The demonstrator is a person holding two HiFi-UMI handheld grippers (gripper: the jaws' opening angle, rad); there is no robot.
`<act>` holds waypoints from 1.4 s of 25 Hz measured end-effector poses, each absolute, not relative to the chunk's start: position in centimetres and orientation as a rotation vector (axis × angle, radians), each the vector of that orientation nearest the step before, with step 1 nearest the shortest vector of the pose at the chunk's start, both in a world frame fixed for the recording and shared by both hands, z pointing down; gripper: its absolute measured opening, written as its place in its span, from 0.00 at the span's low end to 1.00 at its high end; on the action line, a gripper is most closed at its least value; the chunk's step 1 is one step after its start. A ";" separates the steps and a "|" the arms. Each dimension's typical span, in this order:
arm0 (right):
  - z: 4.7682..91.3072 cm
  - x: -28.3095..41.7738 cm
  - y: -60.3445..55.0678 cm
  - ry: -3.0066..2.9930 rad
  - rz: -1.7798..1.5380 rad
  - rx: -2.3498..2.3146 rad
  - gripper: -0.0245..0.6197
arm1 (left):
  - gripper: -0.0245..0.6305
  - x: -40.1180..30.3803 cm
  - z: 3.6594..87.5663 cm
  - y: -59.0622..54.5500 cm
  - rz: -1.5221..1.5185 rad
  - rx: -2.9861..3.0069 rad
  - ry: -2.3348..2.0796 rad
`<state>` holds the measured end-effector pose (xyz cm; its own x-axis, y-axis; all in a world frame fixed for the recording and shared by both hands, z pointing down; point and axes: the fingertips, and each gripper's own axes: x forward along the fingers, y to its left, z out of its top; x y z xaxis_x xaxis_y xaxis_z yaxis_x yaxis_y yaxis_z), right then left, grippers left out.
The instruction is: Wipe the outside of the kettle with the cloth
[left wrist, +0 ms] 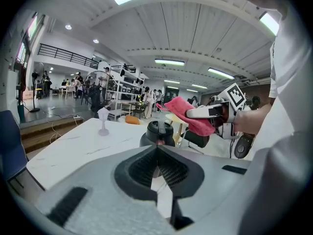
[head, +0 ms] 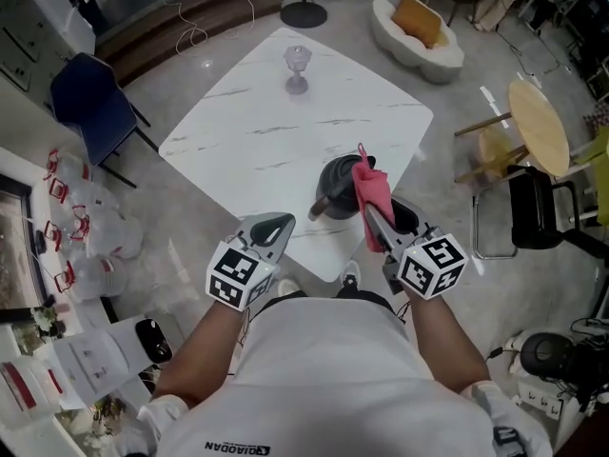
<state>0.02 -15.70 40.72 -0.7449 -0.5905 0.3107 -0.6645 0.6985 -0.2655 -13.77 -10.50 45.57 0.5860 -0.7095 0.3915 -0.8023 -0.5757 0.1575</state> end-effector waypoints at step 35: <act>44.3 -9.0 -19.0 -2.423 -0.062 0.434 0.25 | 0.25 -6.8 53.1 -15.8 0.921 2.570 -1.020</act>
